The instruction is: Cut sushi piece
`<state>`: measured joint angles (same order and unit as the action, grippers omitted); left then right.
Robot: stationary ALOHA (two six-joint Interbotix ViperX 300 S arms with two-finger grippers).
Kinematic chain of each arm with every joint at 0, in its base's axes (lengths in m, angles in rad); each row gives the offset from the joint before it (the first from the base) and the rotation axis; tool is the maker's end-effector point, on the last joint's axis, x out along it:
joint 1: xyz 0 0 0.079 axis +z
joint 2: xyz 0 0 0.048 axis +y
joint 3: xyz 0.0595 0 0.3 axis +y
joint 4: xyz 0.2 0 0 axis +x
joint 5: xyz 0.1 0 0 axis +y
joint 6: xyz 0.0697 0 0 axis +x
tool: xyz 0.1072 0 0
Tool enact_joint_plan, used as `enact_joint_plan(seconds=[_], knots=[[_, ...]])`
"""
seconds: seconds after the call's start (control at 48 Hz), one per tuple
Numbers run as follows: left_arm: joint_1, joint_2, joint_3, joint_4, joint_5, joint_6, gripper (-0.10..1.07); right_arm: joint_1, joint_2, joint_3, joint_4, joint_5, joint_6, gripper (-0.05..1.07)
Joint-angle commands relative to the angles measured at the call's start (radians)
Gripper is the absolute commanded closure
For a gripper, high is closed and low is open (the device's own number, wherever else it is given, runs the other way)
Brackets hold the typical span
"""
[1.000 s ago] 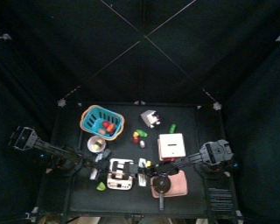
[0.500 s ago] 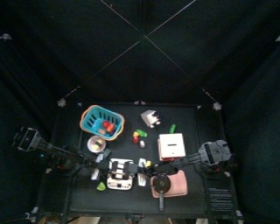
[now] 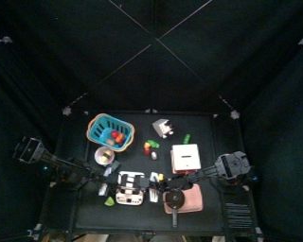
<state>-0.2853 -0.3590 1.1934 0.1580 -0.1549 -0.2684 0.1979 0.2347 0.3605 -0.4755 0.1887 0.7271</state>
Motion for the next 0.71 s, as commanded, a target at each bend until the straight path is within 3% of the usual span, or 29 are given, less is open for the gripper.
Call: enact_joint_plan(seconds=[0.0,0.333,0.688], knots=[[-0.003,-0.009,-0.025,-0.003,-0.005,0.002,0.73,0.003,-0.026,-0.029,0.002,-0.006,-0.003,0.7],[-0.003,-0.044,-0.035,0.002,-0.005,0.005,0.72,0.002,-0.046,-0.046,-0.008,0.04,-0.008,0.7],[0.023,-0.187,-0.038,0.049,-0.002,0.006,0.72,0.0,-0.055,-0.112,-0.077,0.077,-0.008,0.7]])
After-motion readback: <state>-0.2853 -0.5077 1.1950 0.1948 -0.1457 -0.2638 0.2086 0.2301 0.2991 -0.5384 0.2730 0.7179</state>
